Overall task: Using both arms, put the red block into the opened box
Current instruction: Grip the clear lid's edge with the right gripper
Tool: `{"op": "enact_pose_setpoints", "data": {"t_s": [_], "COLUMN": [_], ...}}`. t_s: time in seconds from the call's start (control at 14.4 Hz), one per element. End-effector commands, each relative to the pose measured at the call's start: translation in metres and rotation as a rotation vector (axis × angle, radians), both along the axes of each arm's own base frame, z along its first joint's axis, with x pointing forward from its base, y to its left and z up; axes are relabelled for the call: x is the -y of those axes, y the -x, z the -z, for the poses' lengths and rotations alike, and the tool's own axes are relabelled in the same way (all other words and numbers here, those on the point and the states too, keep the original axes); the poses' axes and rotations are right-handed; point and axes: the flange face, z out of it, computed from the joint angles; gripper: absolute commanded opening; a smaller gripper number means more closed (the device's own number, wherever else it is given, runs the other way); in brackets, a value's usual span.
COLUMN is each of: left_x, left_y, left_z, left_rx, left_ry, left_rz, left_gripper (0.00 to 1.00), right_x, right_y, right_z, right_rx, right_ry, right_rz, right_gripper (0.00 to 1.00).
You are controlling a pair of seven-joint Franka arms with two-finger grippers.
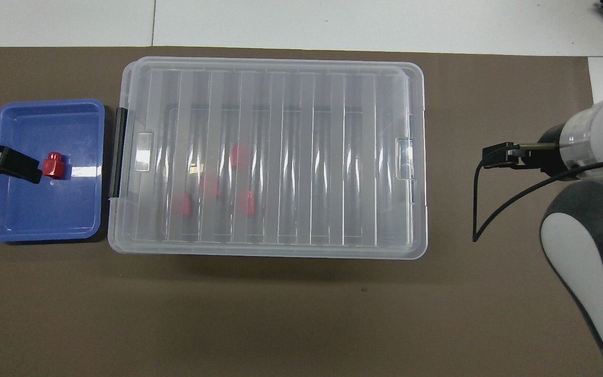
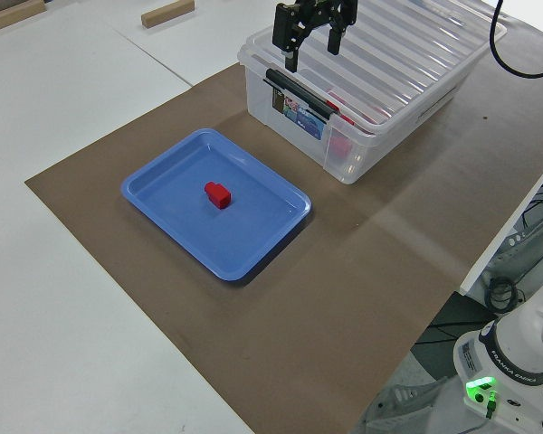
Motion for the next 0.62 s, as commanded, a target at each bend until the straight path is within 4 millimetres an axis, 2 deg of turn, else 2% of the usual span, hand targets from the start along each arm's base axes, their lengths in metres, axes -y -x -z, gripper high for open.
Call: {"op": "enact_pose_setpoints", "data": {"t_s": [0.0, 0.14, 0.42, 0.56], "left_x": [-0.002, -0.002, -0.002, -0.002], "left_y": [0.008, 0.008, 0.008, 0.008], "left_z": [-0.002, -0.002, -0.002, -0.002], "left_rx": [0.017, 0.017, 0.017, 0.017], "left_ry": [-0.011, -0.011, -0.011, -0.011], "left_rz": [-0.009, -0.009, -0.009, -0.009], "left_gripper": [1.00, 1.00, 1.00, 1.00], "right_x": [-0.020, -0.037, -0.073, -0.078], "right_y": [-0.012, -0.023, -0.036, -0.040], "right_z": [0.027, 0.049, 0.080, 0.093], "right_rx": [0.019, 0.020, 0.034, 0.026], "right_ry": [-0.015, -0.028, -0.059, -0.063], "right_rz": [0.009, 0.010, 0.021, 0.018], "right_gripper": [0.99, 0.99, 0.99, 0.99]}}
